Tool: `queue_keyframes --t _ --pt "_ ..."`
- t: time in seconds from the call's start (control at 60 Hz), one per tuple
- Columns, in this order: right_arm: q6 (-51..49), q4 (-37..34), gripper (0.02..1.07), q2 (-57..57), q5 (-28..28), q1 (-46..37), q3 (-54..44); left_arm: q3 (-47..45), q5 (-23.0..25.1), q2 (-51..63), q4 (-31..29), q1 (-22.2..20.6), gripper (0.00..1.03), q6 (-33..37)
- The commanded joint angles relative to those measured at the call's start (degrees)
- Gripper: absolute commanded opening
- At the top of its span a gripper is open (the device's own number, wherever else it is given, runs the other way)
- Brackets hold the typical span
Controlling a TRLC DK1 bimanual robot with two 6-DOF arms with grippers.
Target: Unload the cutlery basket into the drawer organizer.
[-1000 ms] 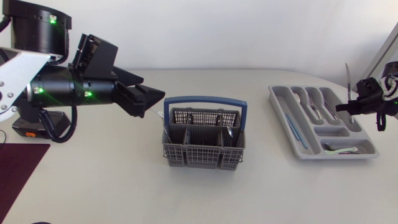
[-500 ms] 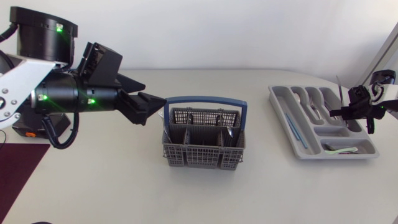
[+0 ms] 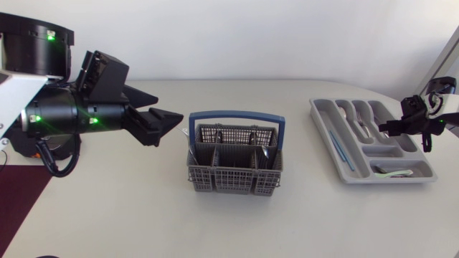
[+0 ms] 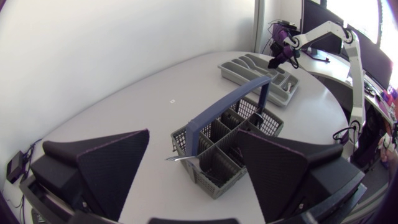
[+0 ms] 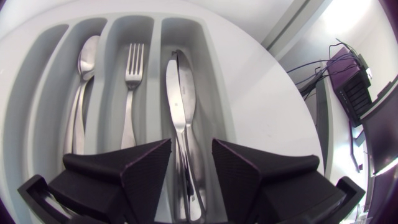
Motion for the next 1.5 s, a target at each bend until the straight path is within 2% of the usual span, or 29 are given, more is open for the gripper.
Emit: queue_keyframes --t 0.0,0.217,0.383,0.5,0.683,0.85,0.917,1.067,1.317,1.483 --pt "0.89 0.45 0.61 -5.31 -0.68 0.53 -3.67 -1.89 -0.44 -1.3 -0.58 0.62 0.98 0.89" --pt "0.72 1.86 0.62 -16.65 -2.96 2.29 -12.9 -3.47 -0.44 -2.01 -0.49 2.47 0.98 2.04" --pt "0.28 2.38 0.62 -29.92 -6.04 5.46 -23.8 -5.67 -0.35 -1.83 0.39 4.31 0.98 4.06" --pt "0.1 2.3 0.62 -40.38 -6.39 10.11 -31.45 -6.46 0.09 -1.13 0.74 5.37 0.98 5.2" --pt "1.33 -2.27 0.62 -54.09 -5.51 21.19 -38.83 -7.16 5.18 1.07 1.09 7.39 0.98 7.31" --pt "3.62 -5.7 0.62 -61.83 -2.7 30.94 -42.7 -7.78 10.63 3.35 1.44 9.15 0.98 16.28" --pt "4.14 -6.58 0.62 -64.29 -0.94 34.99 -44.28 -8.3 12.74 3.79 2.59 9.94 0.96 22.16" --pt "5.2 -8.69 0.62 -67.98 1.52 41.67 -45.95 -6.81 12.74 3.88 5.14 10.11 0.95 30.34" --pt "5.73 -9.13 0.62 -69.21 2.57 45.1 -47.18 -2.59 12.39 6.87 2.24 9.76 0.95 45.37" --pt "5.9 -8.34 0.62 -68.86 3.1 46.5 -48.14 -1.71 8.79 9.42 2.06 8.09 0.93 55.39"
